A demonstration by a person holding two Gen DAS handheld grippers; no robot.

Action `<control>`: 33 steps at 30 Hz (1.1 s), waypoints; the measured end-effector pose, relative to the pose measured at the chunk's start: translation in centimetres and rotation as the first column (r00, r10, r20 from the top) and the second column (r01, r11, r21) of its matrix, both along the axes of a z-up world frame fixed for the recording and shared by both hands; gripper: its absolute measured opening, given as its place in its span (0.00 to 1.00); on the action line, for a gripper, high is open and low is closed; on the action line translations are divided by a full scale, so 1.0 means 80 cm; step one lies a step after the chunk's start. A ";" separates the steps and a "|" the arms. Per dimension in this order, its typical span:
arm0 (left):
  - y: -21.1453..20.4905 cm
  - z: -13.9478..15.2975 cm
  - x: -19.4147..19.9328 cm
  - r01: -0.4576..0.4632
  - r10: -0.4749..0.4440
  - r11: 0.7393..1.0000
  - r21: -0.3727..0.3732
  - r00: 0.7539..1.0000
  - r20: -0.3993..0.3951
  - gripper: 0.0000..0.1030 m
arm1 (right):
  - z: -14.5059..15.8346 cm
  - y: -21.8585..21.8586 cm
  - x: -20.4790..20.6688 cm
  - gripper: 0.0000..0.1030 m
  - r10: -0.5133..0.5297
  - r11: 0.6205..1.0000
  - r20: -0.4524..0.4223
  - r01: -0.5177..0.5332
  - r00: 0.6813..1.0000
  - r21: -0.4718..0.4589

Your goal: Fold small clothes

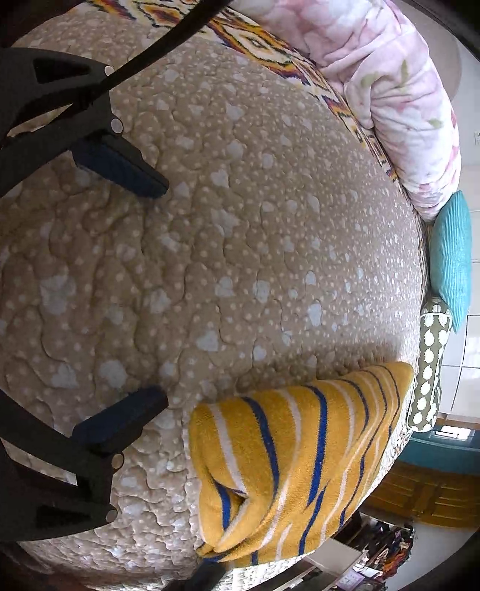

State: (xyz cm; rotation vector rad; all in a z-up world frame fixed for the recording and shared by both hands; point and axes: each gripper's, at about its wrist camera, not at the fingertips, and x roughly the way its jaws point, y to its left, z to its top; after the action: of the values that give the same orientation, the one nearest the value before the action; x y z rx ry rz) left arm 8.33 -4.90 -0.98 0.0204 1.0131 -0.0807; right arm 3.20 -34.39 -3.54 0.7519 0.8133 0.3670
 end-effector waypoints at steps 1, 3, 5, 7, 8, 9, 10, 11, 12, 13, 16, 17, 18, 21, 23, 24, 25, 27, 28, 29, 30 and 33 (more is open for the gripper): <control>0.000 0.000 0.000 -0.001 0.001 1.000 -0.001 1.000 0.001 1.00 | -0.001 -0.001 -0.007 0.14 -0.007 1.000 -0.004 0.007 1.000 -0.013; 0.000 -0.001 -0.001 -0.003 0.003 1.000 0.001 1.000 0.007 1.00 | -0.006 -0.004 -0.023 0.26 -0.026 0.997 -0.034 0.023 0.999 -0.079; 0.000 -0.001 -0.002 -0.006 0.006 1.000 -0.001 1.000 0.015 1.00 | -0.005 0.002 -0.040 0.26 -0.029 0.991 0.001 0.029 1.000 -0.129; 0.000 -0.001 -0.002 -0.006 0.006 1.000 -0.005 1.000 0.017 1.00 | -0.004 0.009 -0.052 0.26 -0.035 0.982 0.018 0.038 0.999 -0.186; 0.000 -0.001 -0.002 -0.007 0.007 1.000 -0.007 1.000 0.017 1.00 | -0.004 0.012 -0.056 0.26 -0.038 0.977 0.029 0.044 0.999 -0.207; 0.000 -0.001 -0.002 -0.007 0.007 1.000 -0.007 1.000 0.016 1.00 | -0.005 0.016 -0.058 0.26 -0.045 0.972 0.043 0.053 0.998 -0.230; 0.000 -0.001 -0.002 -0.008 0.008 1.000 -0.009 1.000 0.019 1.00 | -0.005 0.019 -0.060 0.26 -0.051 0.967 0.050 0.062 0.997 -0.248; 0.001 -0.001 -0.003 -0.007 0.007 1.000 -0.013 1.000 0.023 1.00 | -0.005 0.022 -0.060 0.27 -0.056 0.963 0.054 0.069 0.997 -0.262; 0.002 -0.002 -0.003 -0.007 0.008 1.000 -0.019 1.000 0.027 1.00 | -0.003 0.027 -0.061 0.31 -0.058 0.959 0.059 0.072 0.997 -0.275; 0.002 -0.002 -0.004 -0.008 0.009 1.000 -0.022 0.999 0.032 1.00 | -0.003 0.031 -0.062 0.34 -0.056 0.955 0.065 0.072 0.996 -0.286; 0.004 -0.002 -0.008 -0.004 0.005 0.999 -0.034 0.999 0.050 1.00 | -0.001 0.045 -0.061 0.36 -0.058 0.939 0.082 0.082 0.995 -0.334; 0.005 -0.002 -0.008 -0.002 0.004 0.999 -0.039 0.999 0.053 1.00 | 0.000 0.048 -0.062 0.36 -0.062 0.932 0.084 0.088 0.995 -0.352; 0.006 -0.001 -0.009 0.001 0.002 0.999 -0.041 0.998 0.055 1.00 | 0.002 0.052 -0.063 0.36 -0.069 0.923 0.085 0.096 0.994 -0.372; 0.005 -0.001 -0.010 0.006 -0.004 0.999 -0.038 0.998 0.057 1.00 | 0.010 0.069 -0.065 0.50 -0.086 0.895 0.079 0.112 0.993 -0.432; 0.004 -0.001 -0.010 0.005 -0.003 0.999 -0.037 0.998 0.059 1.00 | 0.015 0.085 -0.064 0.61 -0.075 0.872 0.072 0.101 0.995 -0.479; 0.004 -0.001 -0.010 0.006 -0.004 0.999 -0.034 0.998 0.059 1.00 | 0.018 0.097 -0.061 0.65 -0.071 0.846 0.064 0.094 0.995 -0.525; 0.003 -0.001 -0.010 0.006 -0.004 1.000 -0.029 0.998 0.058 1.00 | 0.019 0.106 -0.059 0.68 -0.068 0.824 0.057 0.088 0.996 -0.559; 0.002 -0.001 -0.010 0.007 -0.005 1.000 -0.021 0.998 0.059 1.00 | 0.020 0.124 -0.052 0.71 -0.069 0.768 0.036 0.076 0.997 -0.636; 0.002 -0.001 -0.011 0.006 -0.005 1.000 -0.021 0.998 0.060 1.00 | 0.020 0.132 -0.047 0.73 -0.080 0.744 0.028 0.078 0.996 -0.663; 0.002 -0.001 -0.010 0.007 -0.005 1.000 -0.023 0.998 0.059 1.00 | 0.021 0.135 -0.044 0.74 -0.085 0.738 0.027 0.081 0.996 -0.670; 0.002 -0.002 -0.010 0.007 -0.006 1.000 -0.023 0.998 0.059 1.00 | 0.021 0.137 -0.040 0.76 -0.090 0.734 0.026 0.084 0.996 -0.674; 0.002 -0.001 -0.010 0.007 -0.006 1.000 -0.021 0.998 0.060 1.00 | 0.019 0.138 -0.032 0.78 -0.114 0.739 0.020 0.098 0.993 -0.666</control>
State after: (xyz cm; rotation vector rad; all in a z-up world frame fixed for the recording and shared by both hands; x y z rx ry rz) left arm 7.49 -4.76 -1.09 0.0066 0.9520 -0.0960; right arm 0.62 -23.35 -2.01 0.1177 0.8429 -0.0552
